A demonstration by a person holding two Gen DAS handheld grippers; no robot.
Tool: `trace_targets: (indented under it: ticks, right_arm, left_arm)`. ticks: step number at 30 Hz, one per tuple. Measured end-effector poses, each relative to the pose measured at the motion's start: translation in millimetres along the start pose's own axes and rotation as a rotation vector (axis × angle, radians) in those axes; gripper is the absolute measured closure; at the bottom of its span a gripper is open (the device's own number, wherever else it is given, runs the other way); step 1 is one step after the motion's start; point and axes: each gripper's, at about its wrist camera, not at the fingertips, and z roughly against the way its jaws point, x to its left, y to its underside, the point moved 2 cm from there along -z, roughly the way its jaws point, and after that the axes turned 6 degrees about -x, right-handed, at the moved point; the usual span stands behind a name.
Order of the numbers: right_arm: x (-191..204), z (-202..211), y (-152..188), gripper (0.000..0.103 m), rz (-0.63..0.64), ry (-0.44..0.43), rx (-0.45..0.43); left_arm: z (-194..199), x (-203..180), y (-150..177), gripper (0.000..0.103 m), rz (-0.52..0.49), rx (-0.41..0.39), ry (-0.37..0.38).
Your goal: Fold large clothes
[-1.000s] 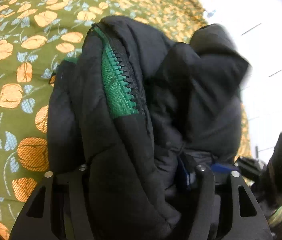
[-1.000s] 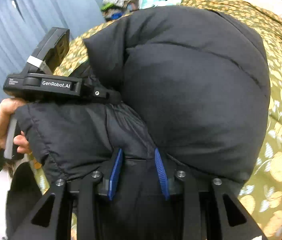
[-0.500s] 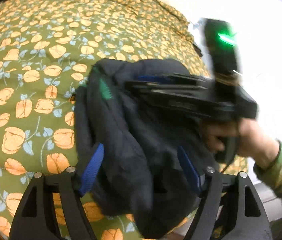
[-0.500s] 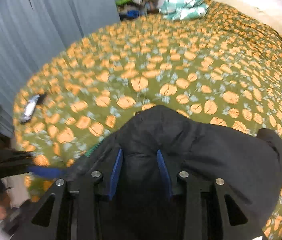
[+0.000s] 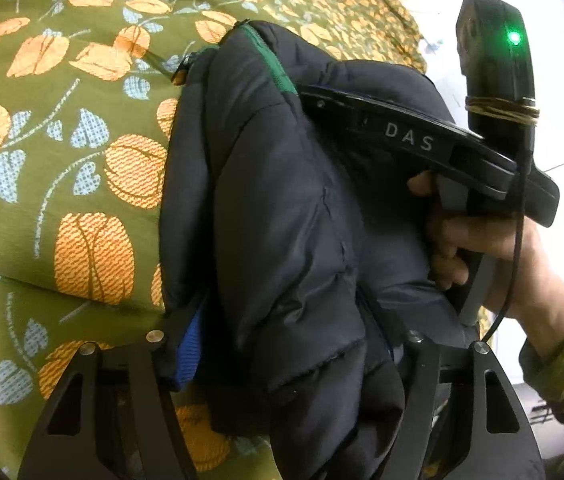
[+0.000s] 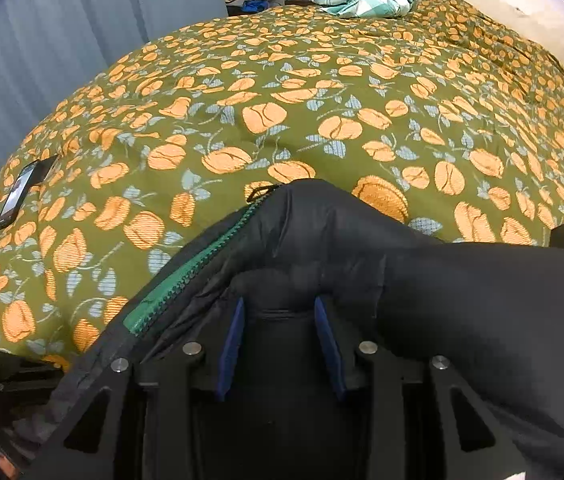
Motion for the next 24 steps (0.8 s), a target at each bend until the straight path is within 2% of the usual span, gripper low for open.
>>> trace_targets:
  ticks: [5, 9, 11, 12, 13, 16, 19, 20, 24]
  right_arm:
    - [-2.2, -2.4, -1.2, 0.067, -0.009, 0.007, 0.010]
    - [8.5, 35.8, -7.1, 0.065, 0.013, 0.028, -0.038]
    - [13.0, 76.0, -5.7, 0.050, 0.008, 0.031, -0.089]
    - [14.6, 93.2, -3.2, 0.036, 0.012, 0.034, -0.116]
    - [16.4, 110.5, 0.6, 0.027, 0.022, 0.040, -0.143]
    - [16.6, 167.7, 26.1, 0.023, 0.060, 0.090, -0.215]
    - [7.7, 204.4, 59.7, 0.023, 0.054, 0.190, -0.224]
    - [2.2, 213.3, 69.0, 0.023, 0.041, 0.209, -0.222]
    - [-24.2, 242.0, 107.3, 0.023, -0.070, 0.207, -0.235]
  left_arm:
    - [-2.8, -2.9, -0.4, 0.033, 0.005, -0.002, -0.032]
    - [12.2, -17.8, 3.0, 0.031, -0.039, -0.020, -0.037]
    - [21.2, -25.6, 3.6, 0.030, -0.065, -0.035, -0.055]
    - [28.9, -30.0, 4.1, 0.029, -0.076, -0.044, -0.069]
    - [37.8, -35.0, 4.5, 0.028, -0.087, -0.056, -0.085]
    - [65.9, -51.4, 5.2, 0.023, -0.126, -0.109, -0.133]
    - [94.1, -69.4, -1.6, 0.012, -0.170, -0.199, -0.159]
    - [102.5, -75.3, -5.6, 0.012, -0.180, -0.226, -0.161]
    - [108.2, -74.1, -31.5, 0.012, -0.149, -0.239, -0.130]
